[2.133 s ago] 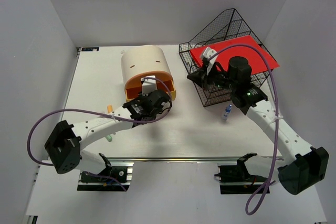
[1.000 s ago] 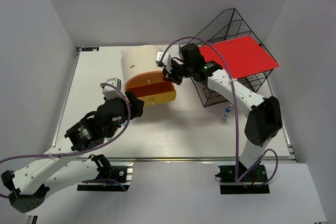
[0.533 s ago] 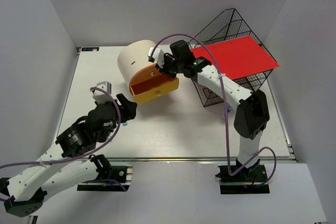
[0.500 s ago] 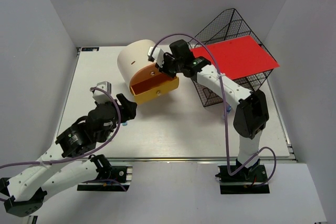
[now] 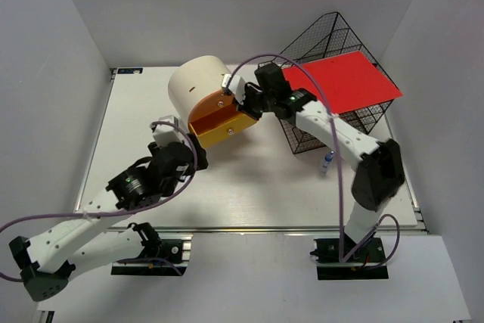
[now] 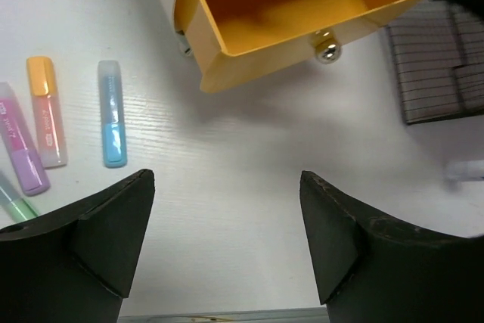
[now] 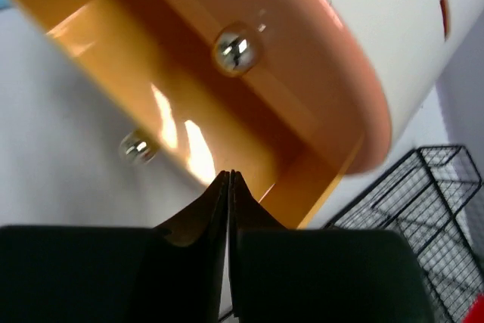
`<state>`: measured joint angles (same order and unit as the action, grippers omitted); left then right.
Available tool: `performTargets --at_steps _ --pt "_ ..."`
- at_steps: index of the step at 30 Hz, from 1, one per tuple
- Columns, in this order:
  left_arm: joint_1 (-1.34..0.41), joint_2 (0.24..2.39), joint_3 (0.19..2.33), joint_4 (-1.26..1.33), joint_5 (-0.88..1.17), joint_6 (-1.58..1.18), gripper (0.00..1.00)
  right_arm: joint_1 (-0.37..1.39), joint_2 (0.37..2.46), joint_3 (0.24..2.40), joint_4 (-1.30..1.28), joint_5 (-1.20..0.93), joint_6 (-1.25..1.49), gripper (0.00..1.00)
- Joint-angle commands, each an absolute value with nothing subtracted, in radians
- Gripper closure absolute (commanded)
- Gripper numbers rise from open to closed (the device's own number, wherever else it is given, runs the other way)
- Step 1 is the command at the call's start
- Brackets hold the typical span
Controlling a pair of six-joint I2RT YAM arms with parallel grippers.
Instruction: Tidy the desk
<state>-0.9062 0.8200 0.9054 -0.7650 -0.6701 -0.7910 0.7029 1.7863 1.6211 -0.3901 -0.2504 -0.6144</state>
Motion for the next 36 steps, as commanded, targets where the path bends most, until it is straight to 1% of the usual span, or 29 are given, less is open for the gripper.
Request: performTargets --at_steps 1,2,3,4,5,6,8,11,12,13,14,15,16,17,19,21,25,27,31,36 --pt "-0.899 0.897 0.893 -0.784 -0.712 -0.792 0.12 0.7 1.553 1.534 -0.308 -0.33 -0.585 0.83" --pt "-0.884 0.911 0.885 -0.778 -0.716 -0.785 0.12 0.699 1.516 1.517 -0.307 -0.333 -0.571 0.74" --pt "-0.884 0.92 0.871 -0.761 -0.704 -0.775 0.12 0.696 1.444 1.497 -0.302 -0.334 -0.542 0.56" --pt "-0.867 0.925 0.833 -0.715 -0.69 -0.758 0.13 0.695 1.407 1.476 -0.295 -0.336 -0.529 0.46" --pt "-0.841 0.925 0.815 -0.698 -0.677 -0.744 0.14 0.695 1.373 1.429 -0.29 -0.342 -0.519 0.4" --pt "-0.827 0.928 0.796 -0.681 -0.657 -0.742 0.18 0.692 1.309 1.405 -0.282 -0.35 -0.497 0.33" --pt "-0.781 0.936 0.747 -0.663 -0.646 -0.755 0.23 0.686 1.223 1.34 -0.279 -0.368 -0.463 0.32" --pt "-0.718 0.925 0.687 -0.614 -0.62 -0.764 0.26 0.675 1.166 1.28 -0.305 -0.387 -0.434 0.36" --pt "-0.701 0.925 0.68 -0.589 -0.597 -0.77 0.28 0.67 1.137 1.266 -0.311 -0.409 -0.423 0.47" --pt "-0.684 0.936 0.666 -0.575 -0.588 -0.775 0.3 0.664 1.126 1.252 -0.314 -0.417 -0.42 0.56" --pt "-0.669 0.943 0.664 -0.563 -0.584 -0.775 0.33 0.66 1.105 1.227 -0.311 -0.431 -0.414 0.76" --pt "-0.64 0.96 0.661 -0.548 -0.58 -0.775 0.35 0.66 1.1 1.215 -0.308 -0.437 -0.408 0.85" --pt "-0.623 0.997 0.663 -0.537 -0.575 -0.772 0.41 0.654 1.092 1.204 -0.305 -0.442 -0.405 0.9" --pt "-0.595 1.02 0.664 -0.532 -0.574 -0.772 0.44 0.652 1.08 1.186 -0.296 -0.446 -0.402 0.94" --pt "-0.569 1.069 0.663 -0.508 -0.566 -0.772 0.48 0.635 1.068 1.169 -0.278 -0.451 -0.39 0.95" --pt "-0.539 1.083 0.654 -0.479 -0.557 -0.77 0.48 0.621 1.055 1.154 -0.268 -0.46 -0.384 0.95" --pt "-0.496 1.075 0.612 -0.428 -0.537 -0.756 0.38 0.594 1.042 1.14 -0.245 -0.486 -0.364 0.95" --pt "-0.482 1.094 0.592 -0.405 -0.525 -0.741 0.36 0.575 1.042 1.134 -0.238 -0.512 -0.356 0.93" --pt "-0.443 1.149 0.557 -0.327 -0.466 -0.706 0.35 0.548 1.043 1.118 -0.221 -0.558 -0.342 0.91" --pt "-0.407 1.256 0.551 -0.256 -0.428 -0.673 0.37 0.52 1.031 1.103 -0.215 -0.591 -0.337 0.9"
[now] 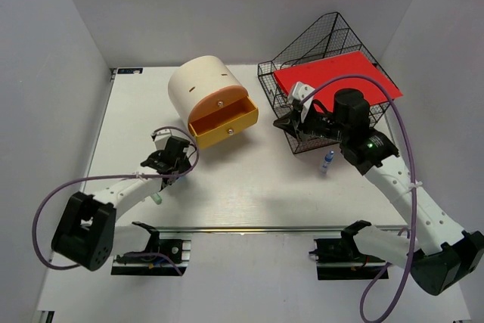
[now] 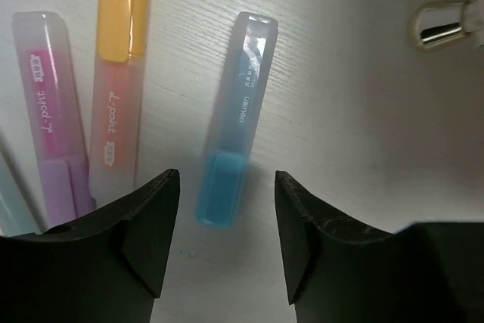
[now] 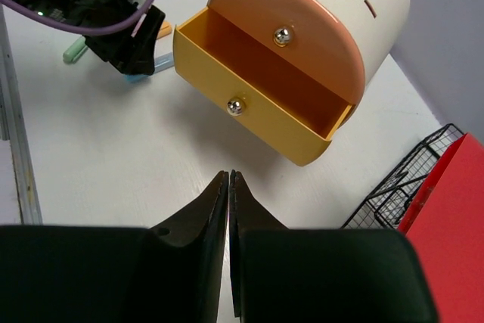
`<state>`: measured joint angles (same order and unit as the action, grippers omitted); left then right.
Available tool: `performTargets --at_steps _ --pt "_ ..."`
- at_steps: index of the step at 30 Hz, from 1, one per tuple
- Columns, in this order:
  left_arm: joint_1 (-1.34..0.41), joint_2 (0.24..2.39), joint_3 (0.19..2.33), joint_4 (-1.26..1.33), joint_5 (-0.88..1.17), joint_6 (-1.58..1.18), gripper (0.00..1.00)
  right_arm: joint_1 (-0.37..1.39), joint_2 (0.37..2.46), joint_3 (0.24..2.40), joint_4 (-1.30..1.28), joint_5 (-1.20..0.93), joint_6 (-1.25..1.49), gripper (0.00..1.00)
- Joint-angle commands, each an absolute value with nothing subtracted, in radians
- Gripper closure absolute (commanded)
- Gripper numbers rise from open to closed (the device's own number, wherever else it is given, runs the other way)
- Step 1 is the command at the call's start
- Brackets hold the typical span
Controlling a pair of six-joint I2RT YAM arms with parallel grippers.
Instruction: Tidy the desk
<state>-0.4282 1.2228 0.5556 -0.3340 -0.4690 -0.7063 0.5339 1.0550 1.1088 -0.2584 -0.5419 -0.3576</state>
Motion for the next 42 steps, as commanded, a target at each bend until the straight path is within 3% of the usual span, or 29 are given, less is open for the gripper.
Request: performTargets --at_steps 1,17,24,28,29,34,36,42 --pt "-0.407 1.267 0.551 -0.25 -0.425 -0.669 0.37 0.517 1.029 1.1 -0.216 -0.603 -0.336 0.9" --pt "-0.321 1.379 0.541 -0.179 -0.344 -0.586 0.45 0.463 1.014 1.075 -0.195 -0.669 -0.313 0.9" --pt "-0.321 1.381 0.568 -0.216 -0.305 -0.581 0.67 0.448 1.005 1.062 -0.184 -0.681 -0.31 0.91" --pt "-0.345 1.27 0.565 -0.271 -0.314 -0.603 0.78 0.443 1.0 1.052 -0.183 -0.693 -0.31 0.91" --pt "-0.345 1.24 0.568 -0.285 -0.304 -0.62 0.87 0.44 0.999 1.051 -0.183 -0.696 -0.31 0.91" --pt "-0.345 1.019 0.612 -0.4 -0.276 -0.644 0.91 0.44 0.999 1.048 -0.181 -0.712 -0.307 0.91" --pt "-0.345 0.973 0.662 -0.466 -0.262 -0.641 0.97 0.44 0.997 1.048 -0.178 -0.712 -0.307 0.91" --pt "-0.345 0.804 0.761 -0.619 -0.164 -0.554 1.0 0.437 0.992 1.043 -0.175 -0.719 -0.305 0.91"
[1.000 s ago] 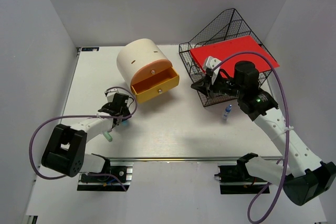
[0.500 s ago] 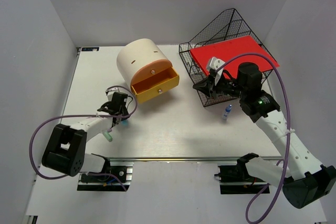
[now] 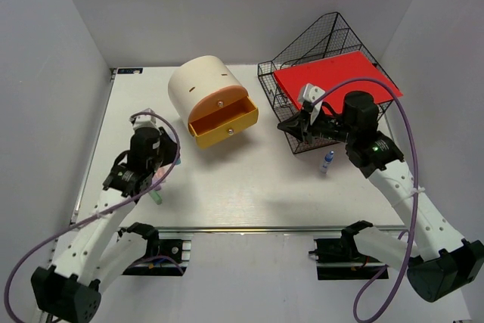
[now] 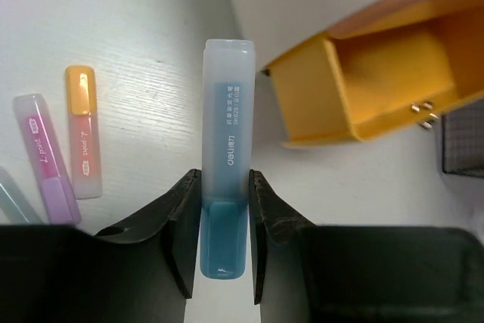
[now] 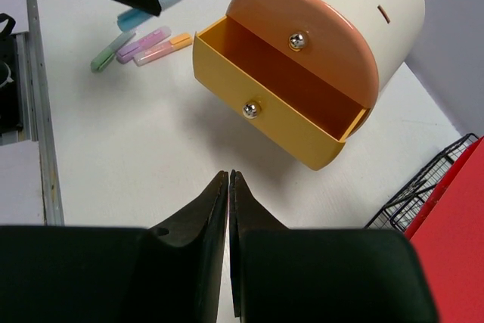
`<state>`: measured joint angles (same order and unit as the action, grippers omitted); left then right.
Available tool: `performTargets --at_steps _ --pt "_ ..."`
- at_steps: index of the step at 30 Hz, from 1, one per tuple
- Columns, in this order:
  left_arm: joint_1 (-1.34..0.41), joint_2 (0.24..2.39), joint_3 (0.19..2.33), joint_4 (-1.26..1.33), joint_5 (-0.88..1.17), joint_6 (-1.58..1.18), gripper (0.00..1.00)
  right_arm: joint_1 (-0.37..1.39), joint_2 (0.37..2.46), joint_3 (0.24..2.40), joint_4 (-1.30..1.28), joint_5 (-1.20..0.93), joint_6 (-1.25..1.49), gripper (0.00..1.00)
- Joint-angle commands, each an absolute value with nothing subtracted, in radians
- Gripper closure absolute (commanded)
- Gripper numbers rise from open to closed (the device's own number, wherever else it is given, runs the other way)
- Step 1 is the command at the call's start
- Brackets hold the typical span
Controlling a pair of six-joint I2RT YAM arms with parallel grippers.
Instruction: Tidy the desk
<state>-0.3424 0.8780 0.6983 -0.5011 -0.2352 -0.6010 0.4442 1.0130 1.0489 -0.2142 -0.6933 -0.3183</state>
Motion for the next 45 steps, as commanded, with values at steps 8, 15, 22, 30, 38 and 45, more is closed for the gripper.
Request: performTargets --at_steps 8,15,22,30,38,45 --pt "-0.345 0.805 0.911 -0.523 0.305 -0.367 1.0 0.437 1.002 1.04 -0.161 -0.726 -0.299 0.91" --pt "-0.373 0.994 1.104 -0.503 0.342 -0.143 1.0 0.422 0.994 1.026 -0.155 -0.712 -0.31 0.91" --pt "-0.432 1.104 1.201 -0.401 0.34 0.118 1.0 0.416 1.011 1.019 -0.146 -0.71 -0.313 0.91" --pt "-0.505 1.268 1.258 -0.428 0.223 0.31 1.0 0.414 1.008 1.006 -0.147 -0.701 -0.325 0.91" --pt "-0.549 1.33 1.281 -0.439 0.015 0.445 1.0 0.414 1.006 1.003 -0.152 -0.703 -0.33 0.91" --pt "-0.558 1.353 1.244 -0.422 -0.034 0.491 0.91 0.41 0.997 0.999 -0.152 -0.698 -0.33 0.91"
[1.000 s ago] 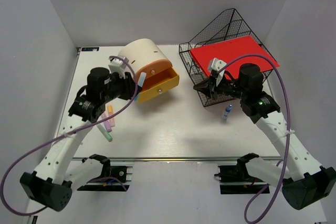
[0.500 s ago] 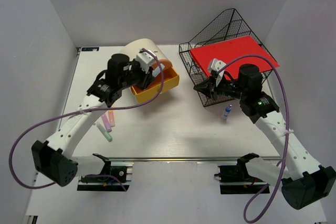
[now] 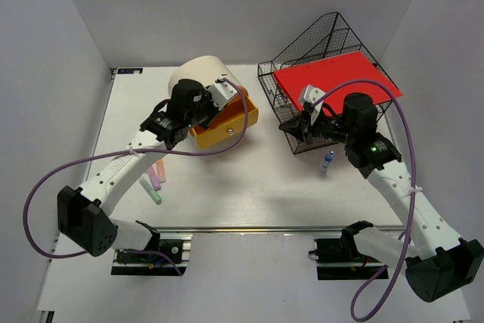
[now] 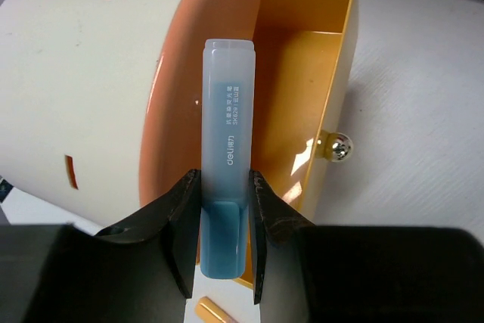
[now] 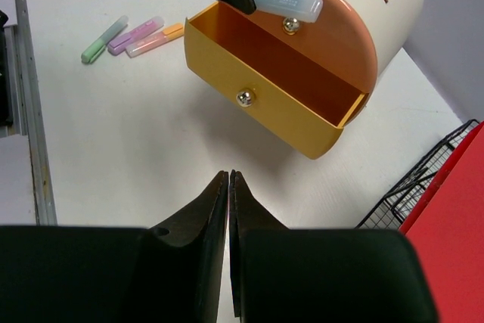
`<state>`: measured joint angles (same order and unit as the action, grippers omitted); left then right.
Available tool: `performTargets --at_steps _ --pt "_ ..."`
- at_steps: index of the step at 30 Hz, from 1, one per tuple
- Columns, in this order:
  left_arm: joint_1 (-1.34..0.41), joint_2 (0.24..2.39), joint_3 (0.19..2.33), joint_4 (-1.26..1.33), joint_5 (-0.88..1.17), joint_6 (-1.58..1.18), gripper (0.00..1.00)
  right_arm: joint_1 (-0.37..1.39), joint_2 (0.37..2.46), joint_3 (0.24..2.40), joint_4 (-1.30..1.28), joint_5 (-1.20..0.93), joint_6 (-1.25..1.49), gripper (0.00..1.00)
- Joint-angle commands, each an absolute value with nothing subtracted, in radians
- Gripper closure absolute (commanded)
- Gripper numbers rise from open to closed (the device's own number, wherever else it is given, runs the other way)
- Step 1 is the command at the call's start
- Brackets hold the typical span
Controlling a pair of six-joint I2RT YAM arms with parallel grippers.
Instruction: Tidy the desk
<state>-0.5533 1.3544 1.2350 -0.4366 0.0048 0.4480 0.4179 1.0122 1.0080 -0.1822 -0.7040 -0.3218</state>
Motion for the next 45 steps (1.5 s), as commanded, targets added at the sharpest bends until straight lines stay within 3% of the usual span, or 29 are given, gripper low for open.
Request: performTargets --at_steps 1,8,13,22,31,35,39,43,45 --pt "-0.558 1.361 1.243 -0.425 -0.037 0.494 0.88 0.41 0.996 0.999 -0.152 -0.698 -0.33 0.91" --pt "-0.558 1.37 1.232 -0.419 -0.041 0.492 0.69 0.407 0.993 0.996 -0.152 -0.701 -0.33 0.91" --pt "-0.568 1.379 1.226 -0.425 -0.055 0.491 0.64 0.407 0.992 0.994 -0.147 -0.704 -0.33 0.91" --pt "-0.568 1.382 1.206 -0.426 -0.087 0.483 0.46 0.405 0.992 0.992 -0.146 -0.704 -0.328 0.9" --pt "-0.568 1.336 1.244 -0.41 -0.091 0.419 0.5 0.403 0.989 0.992 -0.156 -0.715 -0.35 0.89" --pt "-0.568 1.209 1.266 -0.407 -0.06 0.295 0.58 0.408 1.008 1.005 -0.198 -0.811 -0.4 0.72" --pt "-0.557 1.067 1.206 -0.4 -0.087 0.102 0.68 0.431 1.032 1.048 -0.241 -0.857 -0.426 0.67" --pt "-0.545 0.962 1.17 -0.5 -0.188 -0.078 0.64 0.477 1.068 1.112 -0.284 -0.838 -0.454 0.62" --pt "-0.545 0.945 1.18 -0.554 -0.21 -0.136 0.47 0.526 1.109 1.153 -0.327 -0.816 -0.469 0.62"
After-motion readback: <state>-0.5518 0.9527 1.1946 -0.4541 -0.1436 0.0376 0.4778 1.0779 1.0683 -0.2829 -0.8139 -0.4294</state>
